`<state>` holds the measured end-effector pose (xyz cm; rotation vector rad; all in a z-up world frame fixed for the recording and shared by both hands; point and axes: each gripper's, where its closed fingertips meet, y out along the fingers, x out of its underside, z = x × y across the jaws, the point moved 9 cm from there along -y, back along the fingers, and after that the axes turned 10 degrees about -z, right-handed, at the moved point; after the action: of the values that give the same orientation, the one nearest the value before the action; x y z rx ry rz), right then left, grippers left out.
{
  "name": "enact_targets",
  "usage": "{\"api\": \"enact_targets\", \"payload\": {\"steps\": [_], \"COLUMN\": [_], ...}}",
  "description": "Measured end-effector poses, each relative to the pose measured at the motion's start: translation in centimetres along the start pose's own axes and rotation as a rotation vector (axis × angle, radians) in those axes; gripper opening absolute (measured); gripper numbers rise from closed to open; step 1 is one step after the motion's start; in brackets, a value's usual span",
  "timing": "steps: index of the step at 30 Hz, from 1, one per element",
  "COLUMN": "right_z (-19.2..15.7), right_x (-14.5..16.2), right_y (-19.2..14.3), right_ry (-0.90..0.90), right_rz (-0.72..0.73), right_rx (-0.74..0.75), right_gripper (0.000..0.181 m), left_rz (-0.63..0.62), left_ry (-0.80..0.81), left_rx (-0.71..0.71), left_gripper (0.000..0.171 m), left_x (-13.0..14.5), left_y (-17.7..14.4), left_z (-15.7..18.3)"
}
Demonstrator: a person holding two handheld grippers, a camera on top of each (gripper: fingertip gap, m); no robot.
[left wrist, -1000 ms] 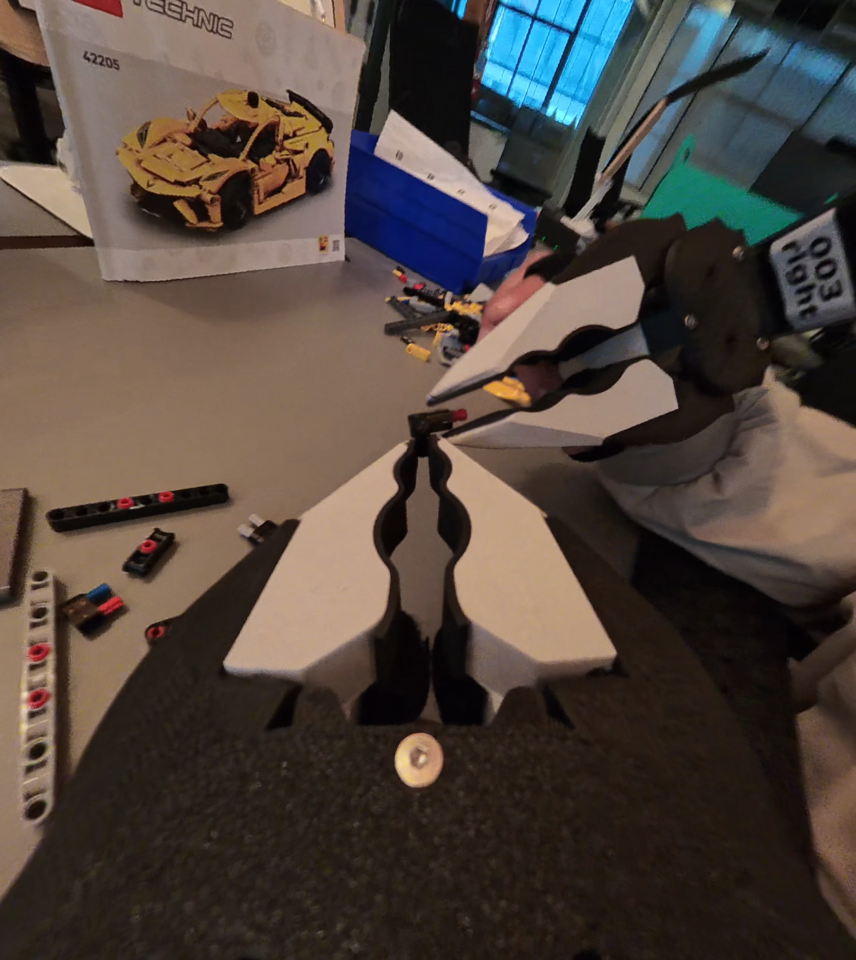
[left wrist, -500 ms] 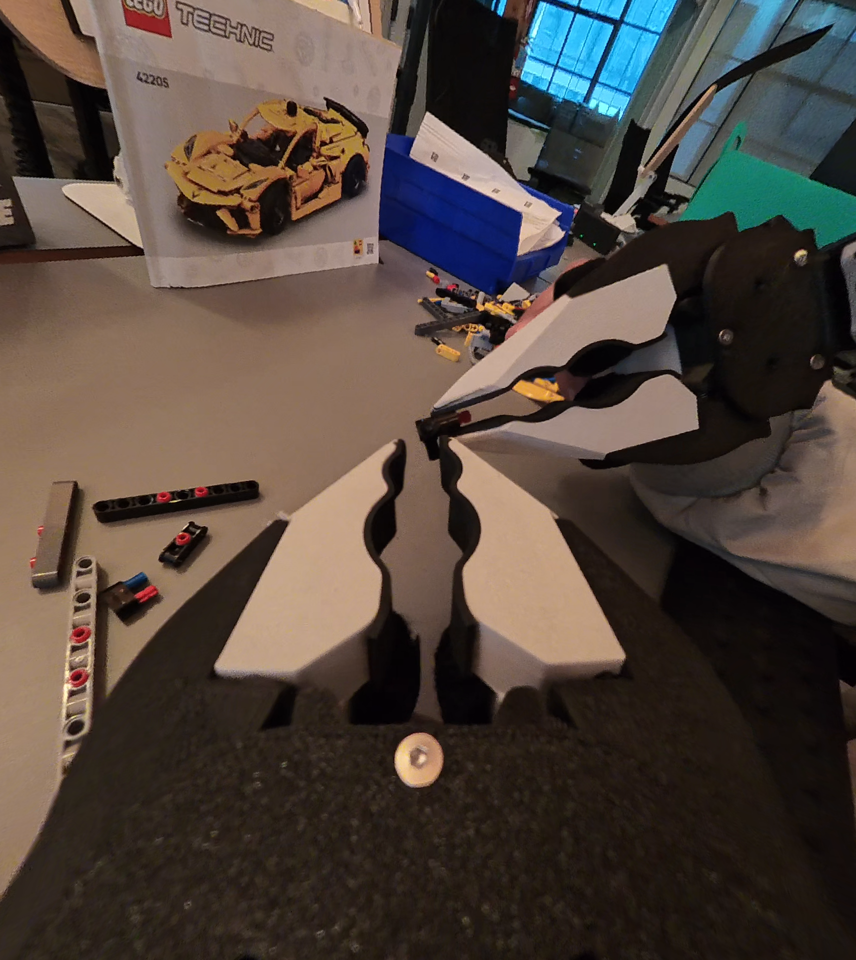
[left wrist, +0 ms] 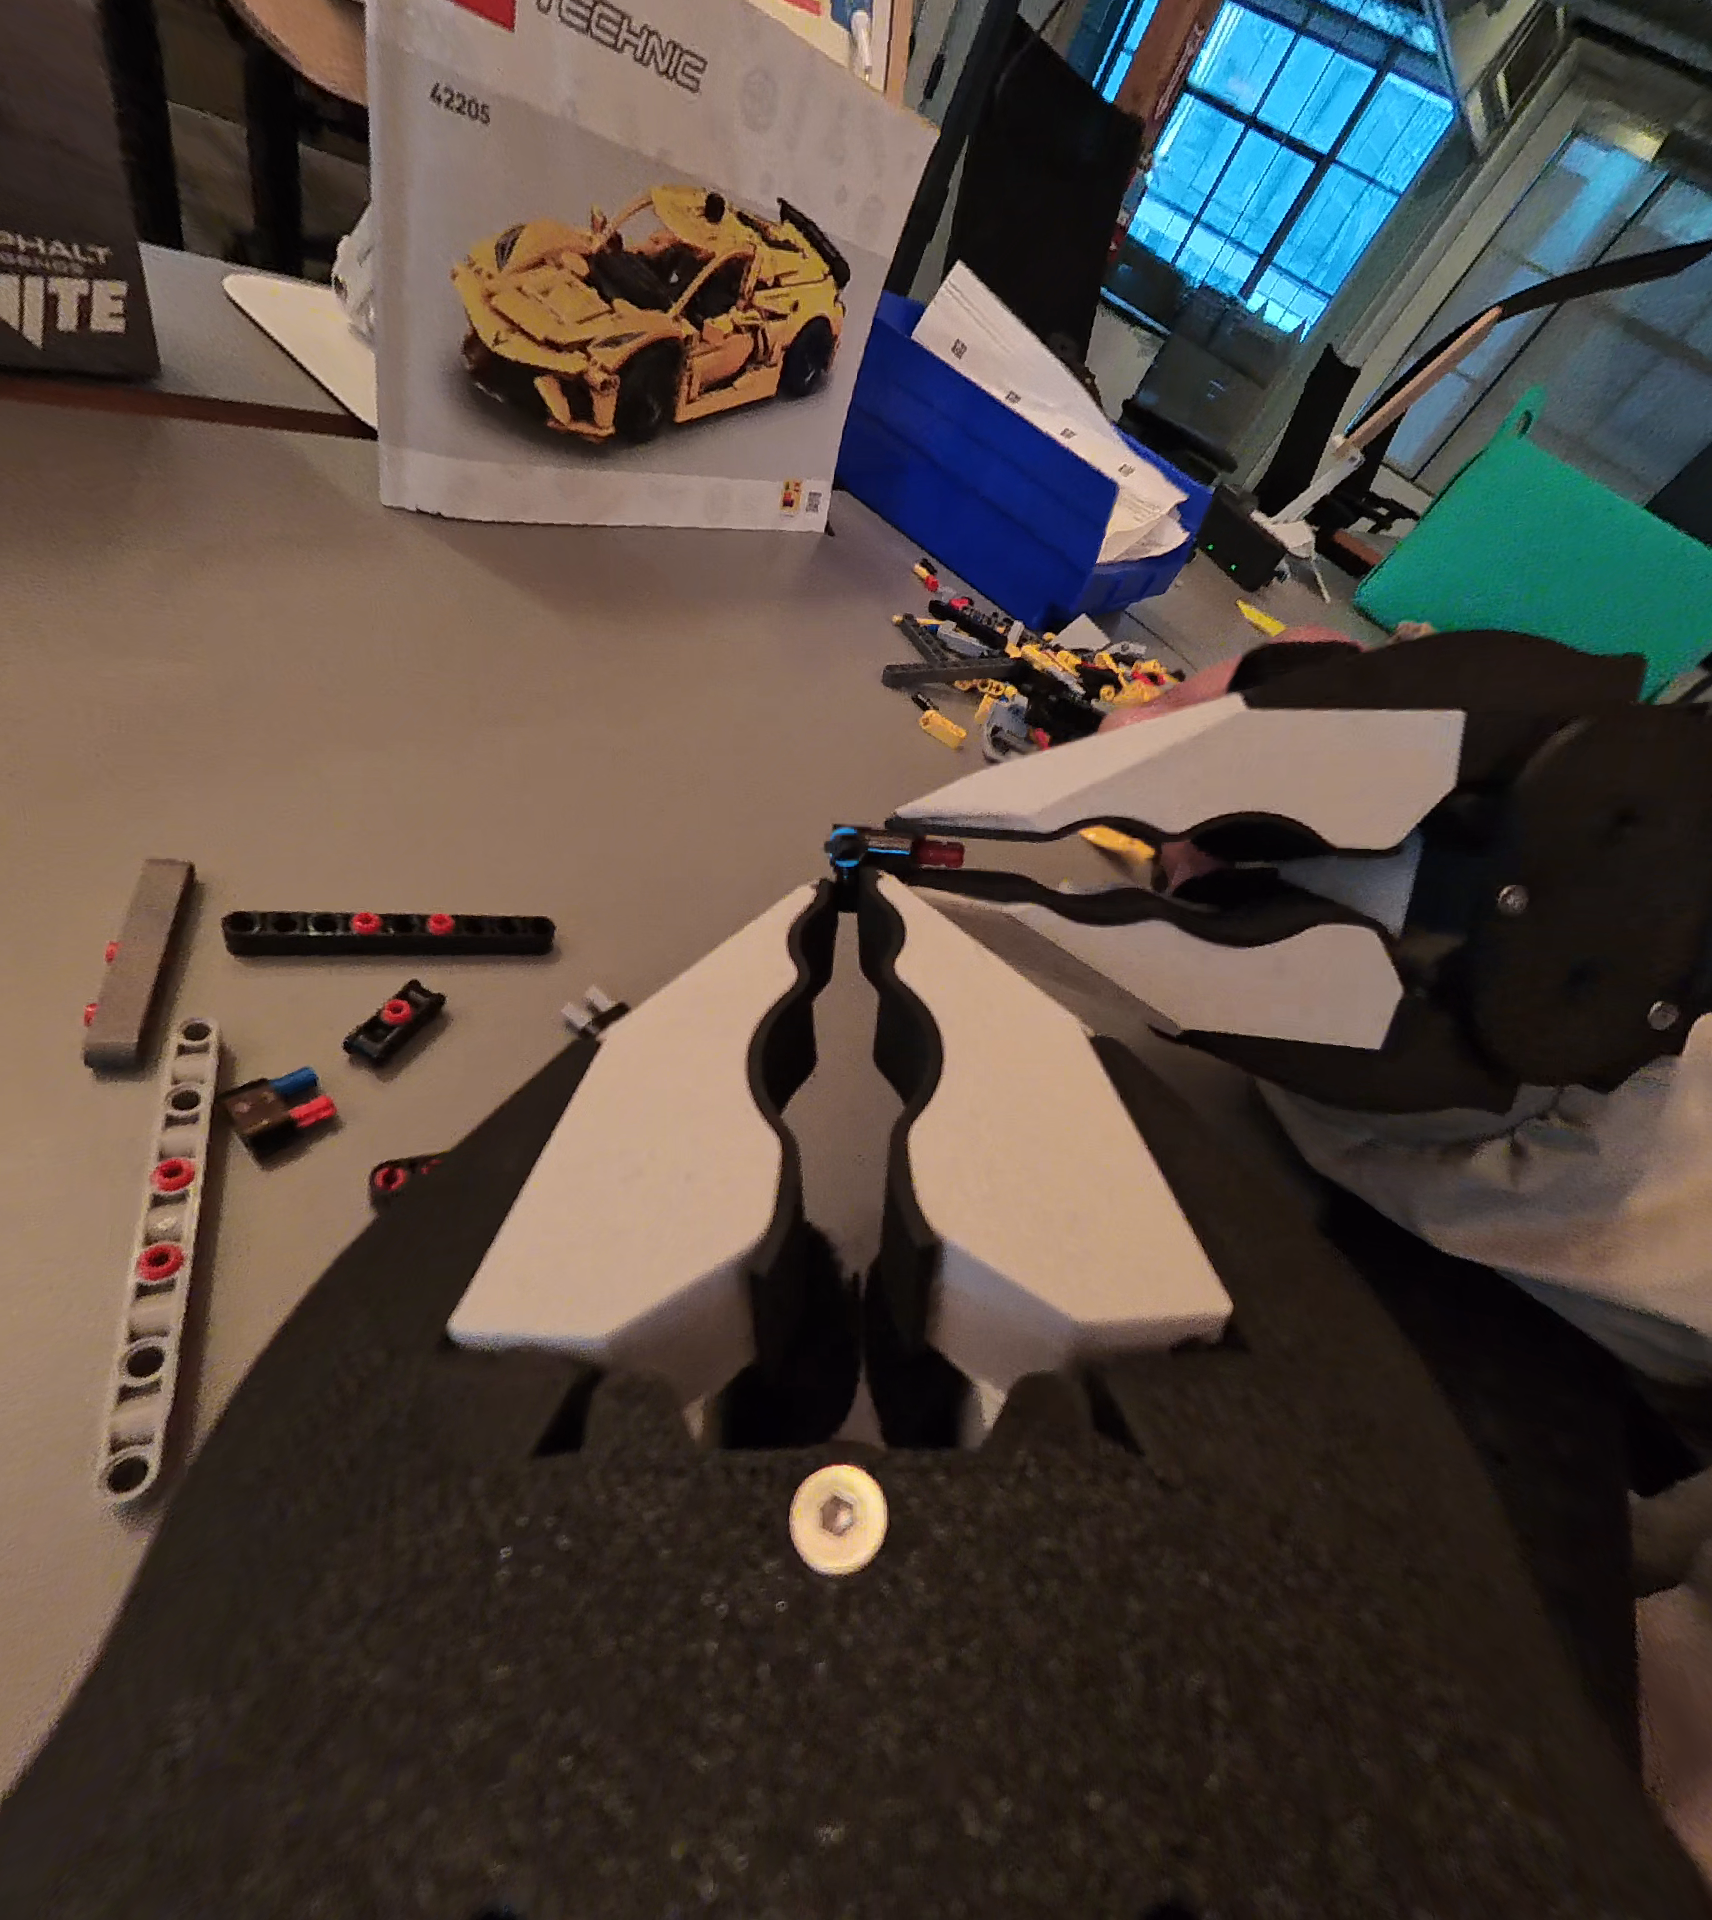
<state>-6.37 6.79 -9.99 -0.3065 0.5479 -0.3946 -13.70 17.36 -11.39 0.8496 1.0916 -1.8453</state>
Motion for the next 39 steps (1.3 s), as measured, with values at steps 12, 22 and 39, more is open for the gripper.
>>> {"api": "enact_targets", "payload": {"steps": [12,22,39], "right_z": [0.3,0.8,1.3], "right_x": [0.8,3.7,4.0], "right_y": [0.7,2.9,2.9], "right_ry": [0.448,0.569,0.600], "right_rz": [0.195,-0.013,-0.003], "right_rx": [-0.338,-0.345,-0.324], "right_gripper": [0.022,0.015,0.013], "left_rz": [-0.072,-0.323,-0.231], "left_ry": [0.062,-0.085,0.054], "left_rx": [-0.094,-0.369,-0.480], "left_gripper": [0.004,0.004,0.025], "left_x": [0.8,4.8,0.6], "left_y": [-2.0,-12.4,-16.3], "left_z": [-1.0,-8.2,-10.8]}}
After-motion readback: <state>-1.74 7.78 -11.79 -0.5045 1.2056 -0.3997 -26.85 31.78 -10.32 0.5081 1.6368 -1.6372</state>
